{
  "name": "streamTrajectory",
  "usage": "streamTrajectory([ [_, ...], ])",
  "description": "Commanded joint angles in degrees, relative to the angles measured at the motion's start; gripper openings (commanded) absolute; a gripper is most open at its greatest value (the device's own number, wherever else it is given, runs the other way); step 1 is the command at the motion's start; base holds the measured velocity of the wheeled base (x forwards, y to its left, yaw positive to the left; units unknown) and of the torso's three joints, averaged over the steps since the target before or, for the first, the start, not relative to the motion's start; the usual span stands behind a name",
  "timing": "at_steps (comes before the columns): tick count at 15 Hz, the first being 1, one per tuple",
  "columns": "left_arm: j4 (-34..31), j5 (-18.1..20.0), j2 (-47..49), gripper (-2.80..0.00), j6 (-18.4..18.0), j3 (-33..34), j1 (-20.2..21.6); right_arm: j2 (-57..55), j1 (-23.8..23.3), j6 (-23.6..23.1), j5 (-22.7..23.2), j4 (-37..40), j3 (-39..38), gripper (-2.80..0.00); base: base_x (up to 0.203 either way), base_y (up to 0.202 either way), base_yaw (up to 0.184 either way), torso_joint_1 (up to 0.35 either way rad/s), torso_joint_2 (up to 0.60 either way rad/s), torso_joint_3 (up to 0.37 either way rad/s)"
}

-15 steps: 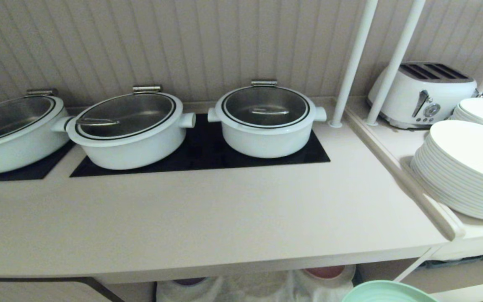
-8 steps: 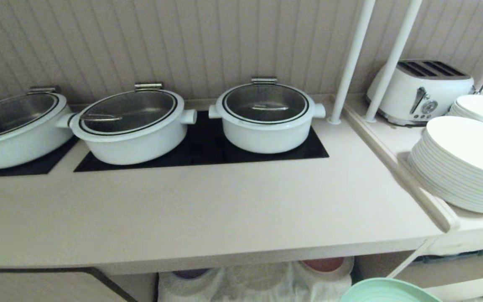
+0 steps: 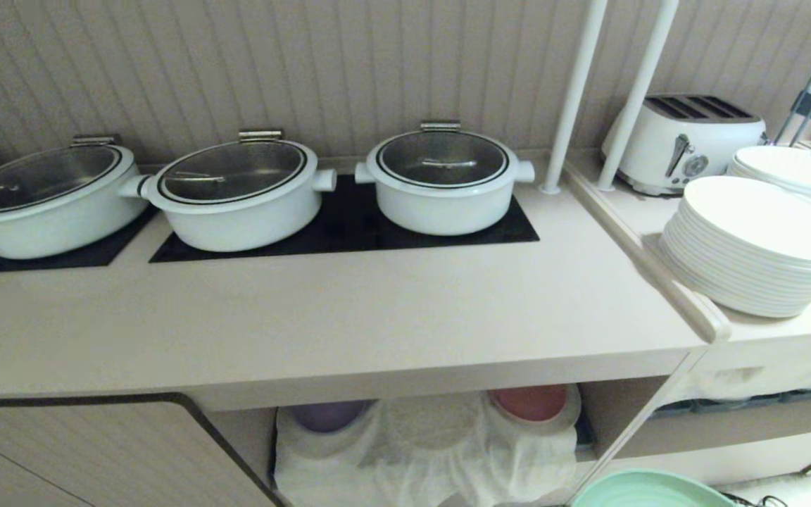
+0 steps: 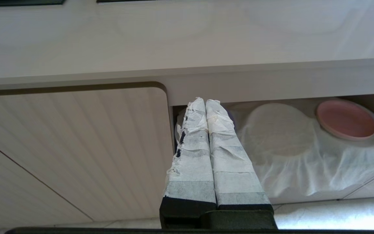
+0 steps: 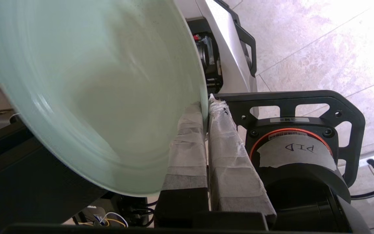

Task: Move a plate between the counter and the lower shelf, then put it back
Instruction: Put the plate in the cupboard

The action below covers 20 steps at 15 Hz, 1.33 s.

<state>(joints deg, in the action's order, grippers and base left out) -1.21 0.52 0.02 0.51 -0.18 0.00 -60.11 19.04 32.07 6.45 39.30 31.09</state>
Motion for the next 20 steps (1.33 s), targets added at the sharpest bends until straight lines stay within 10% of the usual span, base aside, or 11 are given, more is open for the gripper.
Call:
streamTrajectory([
  [1,0.0,0.0,0.0,-2.80,0.0,0.0,0.0,-0.1,0.0,0.2,0.1,0.2,0.0,-2.80,0.000,0.000,0.000,0.000,0.00,0.000],
  [20,0.0,0.0,0.0,-2.80,0.0,0.0,0.0,-0.4,0.4,0.6,0.1,-1.2,2.5,-2.80,0.000,0.000,0.000,0.000,0.00,0.000],
])
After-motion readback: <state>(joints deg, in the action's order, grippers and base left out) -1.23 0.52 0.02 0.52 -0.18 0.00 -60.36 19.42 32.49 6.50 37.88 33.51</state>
